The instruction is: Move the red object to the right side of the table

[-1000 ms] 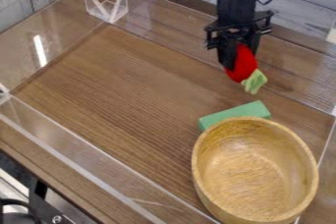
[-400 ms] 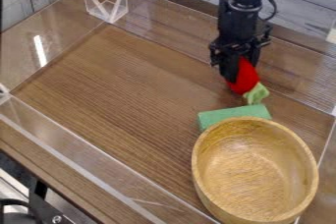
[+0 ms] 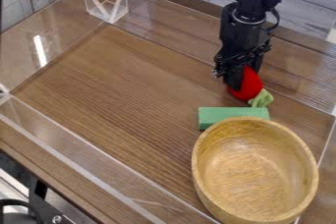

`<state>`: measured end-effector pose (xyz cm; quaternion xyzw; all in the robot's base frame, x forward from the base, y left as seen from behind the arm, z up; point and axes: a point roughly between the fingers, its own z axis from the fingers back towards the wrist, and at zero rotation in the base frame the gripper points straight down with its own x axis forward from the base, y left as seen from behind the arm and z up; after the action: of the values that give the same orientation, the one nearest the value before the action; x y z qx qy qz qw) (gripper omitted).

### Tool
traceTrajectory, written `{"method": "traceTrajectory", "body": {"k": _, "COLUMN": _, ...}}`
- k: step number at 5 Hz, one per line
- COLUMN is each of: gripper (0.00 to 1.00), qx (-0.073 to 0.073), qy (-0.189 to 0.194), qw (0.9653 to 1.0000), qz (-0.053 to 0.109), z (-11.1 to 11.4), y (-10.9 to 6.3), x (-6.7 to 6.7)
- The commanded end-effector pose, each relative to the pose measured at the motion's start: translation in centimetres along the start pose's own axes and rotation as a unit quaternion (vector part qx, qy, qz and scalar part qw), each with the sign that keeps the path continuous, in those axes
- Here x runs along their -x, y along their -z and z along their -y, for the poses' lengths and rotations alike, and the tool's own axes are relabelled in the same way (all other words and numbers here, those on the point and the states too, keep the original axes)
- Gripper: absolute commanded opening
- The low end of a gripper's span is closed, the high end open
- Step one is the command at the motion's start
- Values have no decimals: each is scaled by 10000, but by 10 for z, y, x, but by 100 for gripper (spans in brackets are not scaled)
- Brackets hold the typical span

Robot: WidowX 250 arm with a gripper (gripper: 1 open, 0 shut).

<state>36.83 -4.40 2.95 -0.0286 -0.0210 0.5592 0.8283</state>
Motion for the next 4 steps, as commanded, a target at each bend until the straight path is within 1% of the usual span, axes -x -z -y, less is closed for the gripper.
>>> {"method": "traceTrajectory", "body": {"k": 1, "gripper": 100, "qx": 280, "qy": 108, "qw": 9995, "qz": 95, "z": -3, "y": -24, "x": -6}}
{"method": "traceTrajectory", "body": {"k": 2, "gripper": 100, "qx": 307, "qy": 227, "qw": 9993, "qz": 29, "z": -10, "y": -31, "x": -12}}
{"method": "traceTrajectory", "body": {"k": 3, "gripper": 100, "qx": 401, "qy": 358, "qw": 9985, "qz": -79, "z": -16, "y": -44, "x": -18}}
{"method": "traceTrajectory", "body": {"k": 4, "gripper": 100, "qx": 484, "qy": 695, "qw": 9962, "qz": -208, "z": -7, "y": -56, "x": -14}}
